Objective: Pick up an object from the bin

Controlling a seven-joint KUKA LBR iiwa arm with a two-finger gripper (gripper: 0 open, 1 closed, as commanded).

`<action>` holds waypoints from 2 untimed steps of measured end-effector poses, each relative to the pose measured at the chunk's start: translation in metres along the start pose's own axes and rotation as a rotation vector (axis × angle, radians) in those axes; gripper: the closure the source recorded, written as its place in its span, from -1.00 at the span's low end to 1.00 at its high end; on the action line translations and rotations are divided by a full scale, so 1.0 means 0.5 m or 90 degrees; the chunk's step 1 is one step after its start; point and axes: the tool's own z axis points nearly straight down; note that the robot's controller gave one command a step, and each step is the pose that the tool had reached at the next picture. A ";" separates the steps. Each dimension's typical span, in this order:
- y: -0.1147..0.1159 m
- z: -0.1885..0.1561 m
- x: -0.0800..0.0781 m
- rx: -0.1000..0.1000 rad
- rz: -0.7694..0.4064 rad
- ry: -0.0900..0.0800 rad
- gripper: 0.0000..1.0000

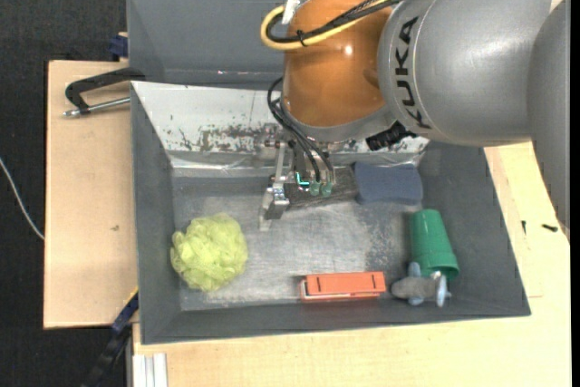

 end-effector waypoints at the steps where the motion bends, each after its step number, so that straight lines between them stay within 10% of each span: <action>1: -0.002 -0.010 -0.003 -0.001 0.001 -0.006 -1.00; 2: 0.108 0.246 0.007 -0.001 -0.059 -0.010 1.00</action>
Offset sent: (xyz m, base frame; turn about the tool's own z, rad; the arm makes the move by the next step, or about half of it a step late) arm -0.0084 0.0531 -0.1273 -0.0925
